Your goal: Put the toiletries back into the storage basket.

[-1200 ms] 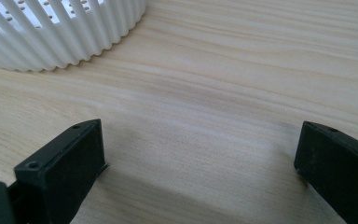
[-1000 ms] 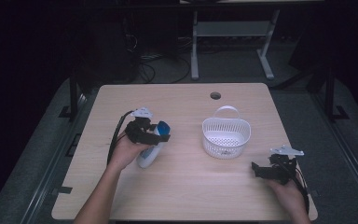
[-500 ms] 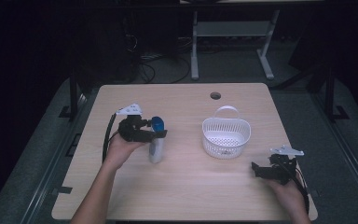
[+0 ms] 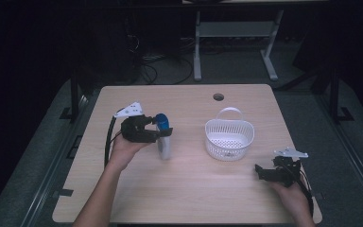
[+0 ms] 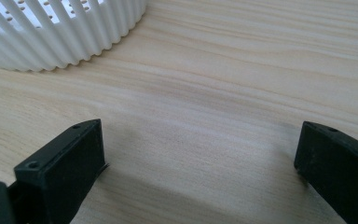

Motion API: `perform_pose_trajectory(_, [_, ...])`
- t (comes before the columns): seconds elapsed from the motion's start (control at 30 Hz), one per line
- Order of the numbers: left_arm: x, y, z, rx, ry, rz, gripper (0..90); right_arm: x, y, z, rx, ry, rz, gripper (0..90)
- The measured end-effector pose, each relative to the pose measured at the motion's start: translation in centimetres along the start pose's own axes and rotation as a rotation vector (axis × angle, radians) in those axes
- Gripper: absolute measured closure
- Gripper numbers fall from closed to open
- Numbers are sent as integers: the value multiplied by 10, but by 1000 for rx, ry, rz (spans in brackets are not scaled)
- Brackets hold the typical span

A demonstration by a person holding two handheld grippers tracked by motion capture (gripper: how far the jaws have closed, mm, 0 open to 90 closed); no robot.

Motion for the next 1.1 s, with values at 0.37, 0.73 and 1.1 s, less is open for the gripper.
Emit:
perform_pose_trajectory(0.37, [18, 12, -36, 52, 34, 44, 374, 0, 0, 0, -1, 0, 1, 10])
perform_pose_trajectory(0.73, [35, 18, -62, 83, 51, 77, 374, 0, 0, 0, -1, -1, -1, 10])
perform_pose_trajectory(1.1, [51, 23, -86, 105, 80, 105, 374, 0, 0, 0, -1, 0, -1, 10])
Point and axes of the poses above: each handheld gripper's, and its own axes: x roughly forward along the jaws, z roughly out of its underside, y roughly to its right, the point moved 1 cm from there along x, roughly forward along the jaws, and after that the axes turned 4 degrees about -y, right-handed, at the moved point
